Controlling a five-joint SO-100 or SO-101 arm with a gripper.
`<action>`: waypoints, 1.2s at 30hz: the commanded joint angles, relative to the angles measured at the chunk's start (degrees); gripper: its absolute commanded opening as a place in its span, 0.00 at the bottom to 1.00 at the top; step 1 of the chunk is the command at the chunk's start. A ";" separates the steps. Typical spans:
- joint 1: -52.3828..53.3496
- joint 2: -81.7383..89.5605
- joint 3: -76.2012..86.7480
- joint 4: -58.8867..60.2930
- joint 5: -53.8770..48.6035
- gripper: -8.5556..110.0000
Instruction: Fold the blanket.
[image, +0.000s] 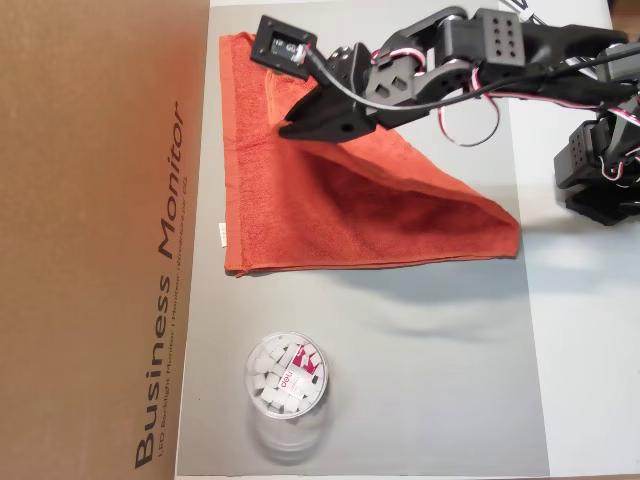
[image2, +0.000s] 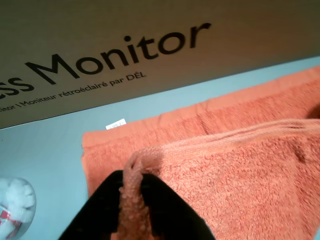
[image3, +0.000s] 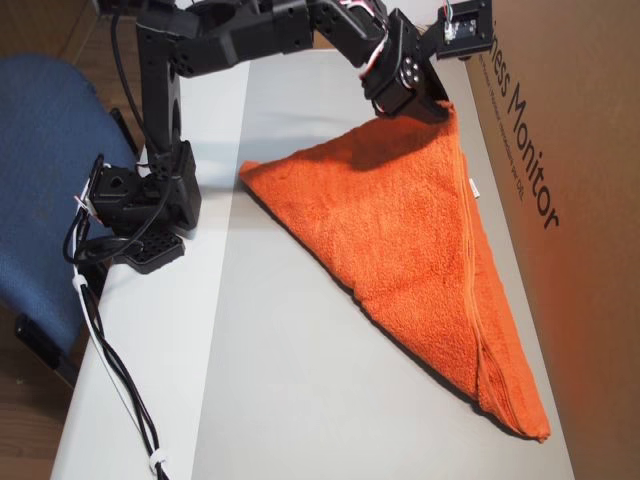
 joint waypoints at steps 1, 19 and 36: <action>-0.62 -0.70 -3.25 -3.52 -0.62 0.07; -4.92 -13.10 -3.34 -18.11 -9.58 0.07; -9.76 -27.69 -11.69 -26.81 -22.68 0.07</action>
